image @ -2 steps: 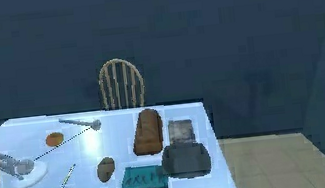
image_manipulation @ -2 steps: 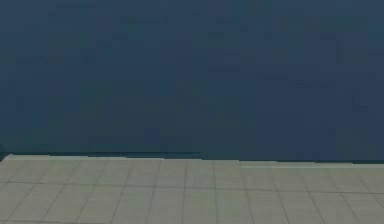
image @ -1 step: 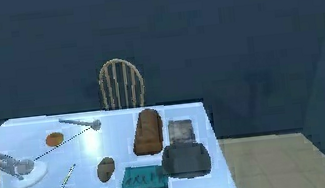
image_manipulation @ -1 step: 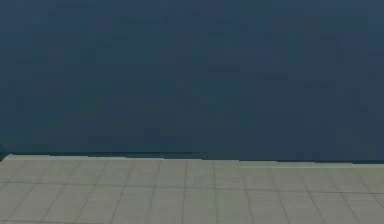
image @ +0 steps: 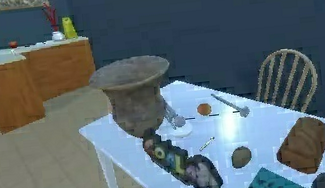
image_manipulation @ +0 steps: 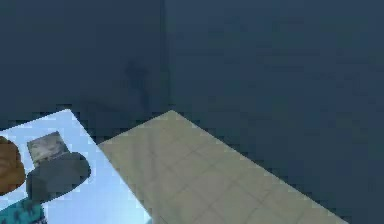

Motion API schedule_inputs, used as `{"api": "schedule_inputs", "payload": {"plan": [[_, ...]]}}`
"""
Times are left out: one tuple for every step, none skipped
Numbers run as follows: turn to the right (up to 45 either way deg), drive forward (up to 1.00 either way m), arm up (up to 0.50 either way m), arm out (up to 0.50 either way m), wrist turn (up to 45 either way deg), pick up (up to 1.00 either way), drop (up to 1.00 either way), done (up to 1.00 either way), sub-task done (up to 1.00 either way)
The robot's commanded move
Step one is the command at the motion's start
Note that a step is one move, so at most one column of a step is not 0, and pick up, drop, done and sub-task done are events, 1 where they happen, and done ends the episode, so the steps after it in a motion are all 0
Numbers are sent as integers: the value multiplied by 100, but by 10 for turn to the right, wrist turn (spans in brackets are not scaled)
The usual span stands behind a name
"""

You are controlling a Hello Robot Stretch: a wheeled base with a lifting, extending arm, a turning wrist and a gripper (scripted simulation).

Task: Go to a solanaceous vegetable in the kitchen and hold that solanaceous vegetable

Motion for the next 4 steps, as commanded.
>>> {"api": "schedule_inputs", "payload": {"plan": [[-450,0,0,0,0,0,0,0,0],[-180,0,0,0,0,0,0,0,0],[0,0,50,0,0,0,0,0,0],[0,0,38,0,0,0,0,0,0]]}}
